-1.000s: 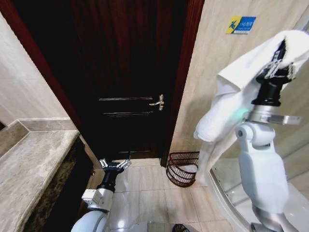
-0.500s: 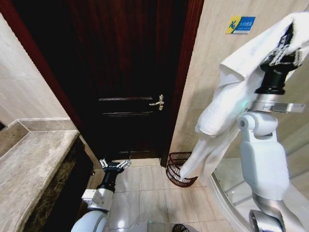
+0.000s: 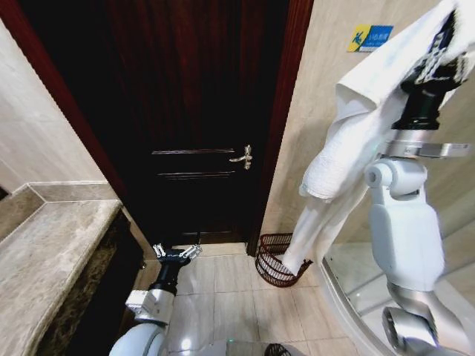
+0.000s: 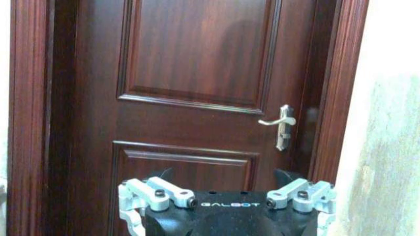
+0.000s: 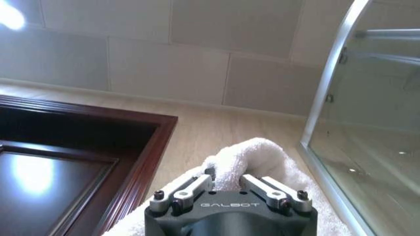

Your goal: Discard the used towel into the hamper.

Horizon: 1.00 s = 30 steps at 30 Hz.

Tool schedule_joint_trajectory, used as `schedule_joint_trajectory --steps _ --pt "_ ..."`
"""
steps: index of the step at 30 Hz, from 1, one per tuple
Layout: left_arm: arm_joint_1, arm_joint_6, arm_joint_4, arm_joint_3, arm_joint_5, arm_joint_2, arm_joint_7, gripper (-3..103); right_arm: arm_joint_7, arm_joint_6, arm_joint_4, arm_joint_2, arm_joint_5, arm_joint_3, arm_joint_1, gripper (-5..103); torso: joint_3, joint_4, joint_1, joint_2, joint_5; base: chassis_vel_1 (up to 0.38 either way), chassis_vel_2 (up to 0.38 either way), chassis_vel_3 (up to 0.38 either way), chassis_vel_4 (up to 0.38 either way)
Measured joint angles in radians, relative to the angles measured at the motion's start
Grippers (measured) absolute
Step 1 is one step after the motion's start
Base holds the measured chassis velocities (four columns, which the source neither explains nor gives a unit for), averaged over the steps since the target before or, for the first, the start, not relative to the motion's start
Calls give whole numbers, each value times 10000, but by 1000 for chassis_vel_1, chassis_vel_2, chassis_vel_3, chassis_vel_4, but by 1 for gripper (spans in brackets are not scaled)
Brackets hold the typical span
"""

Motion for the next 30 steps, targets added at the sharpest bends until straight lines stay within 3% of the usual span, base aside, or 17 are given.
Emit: schedule_joint_trajectory --steps 30 --pt "0 0 0 0 0 0 0 100 -369 507 19 858 -620 833 -2644 6 0 1 0 0 -2 0 0 0 0"
